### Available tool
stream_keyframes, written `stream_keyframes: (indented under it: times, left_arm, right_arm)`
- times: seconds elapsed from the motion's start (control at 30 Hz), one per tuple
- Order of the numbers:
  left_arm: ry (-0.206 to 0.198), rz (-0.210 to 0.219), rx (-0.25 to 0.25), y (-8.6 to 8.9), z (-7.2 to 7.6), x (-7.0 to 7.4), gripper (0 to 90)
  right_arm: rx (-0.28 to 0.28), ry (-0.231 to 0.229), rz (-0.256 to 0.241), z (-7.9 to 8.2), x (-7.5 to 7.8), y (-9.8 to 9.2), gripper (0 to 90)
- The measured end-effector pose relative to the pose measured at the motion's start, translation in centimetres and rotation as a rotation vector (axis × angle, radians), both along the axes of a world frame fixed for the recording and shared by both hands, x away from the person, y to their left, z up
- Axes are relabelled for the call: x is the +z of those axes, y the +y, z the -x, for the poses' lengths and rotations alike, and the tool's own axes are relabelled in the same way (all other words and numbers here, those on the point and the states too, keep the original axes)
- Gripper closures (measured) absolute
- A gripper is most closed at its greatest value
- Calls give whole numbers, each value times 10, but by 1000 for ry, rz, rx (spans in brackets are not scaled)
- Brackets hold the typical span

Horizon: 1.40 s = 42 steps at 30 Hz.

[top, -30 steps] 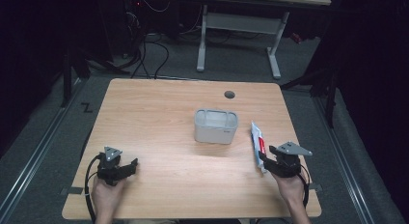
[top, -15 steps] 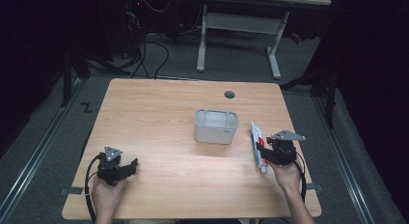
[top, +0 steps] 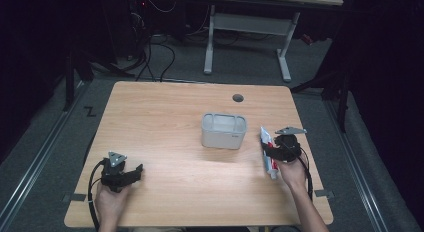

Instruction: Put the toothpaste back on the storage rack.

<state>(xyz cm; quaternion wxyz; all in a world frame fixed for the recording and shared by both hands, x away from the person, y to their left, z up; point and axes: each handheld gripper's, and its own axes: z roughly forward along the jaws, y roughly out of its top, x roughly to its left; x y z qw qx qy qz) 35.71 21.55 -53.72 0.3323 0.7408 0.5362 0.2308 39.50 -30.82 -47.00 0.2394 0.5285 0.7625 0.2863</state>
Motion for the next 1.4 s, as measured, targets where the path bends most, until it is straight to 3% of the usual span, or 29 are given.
stream_keyframes:
  times: [0.3,0.5,0.7,1.0,1.23,1.4]
  left_arm:
    - [-1,-4,0,-1,0,0,257]
    - [-1,-4,0,0,0,0,257]
    - [-1,-3,0,0,0,0,257]
    - [-1,-2,0,0,0,0,257]
    - [-1,0,1,0,-1,0,257]
    - [0,-1,0,0,-1,0,257]
  right_arm:
    - [-16,16,23,-12,2,-1,435]
    - [-33,85,37,-28,-5,0,425]
    - [-32,125,62,-36,-11,4,427]
    - [-56,197,18,-48,-24,-3,442]
    - [-52,263,72,-57,-32,4,458]
    - [-58,293,58,-62,-32,3,472]
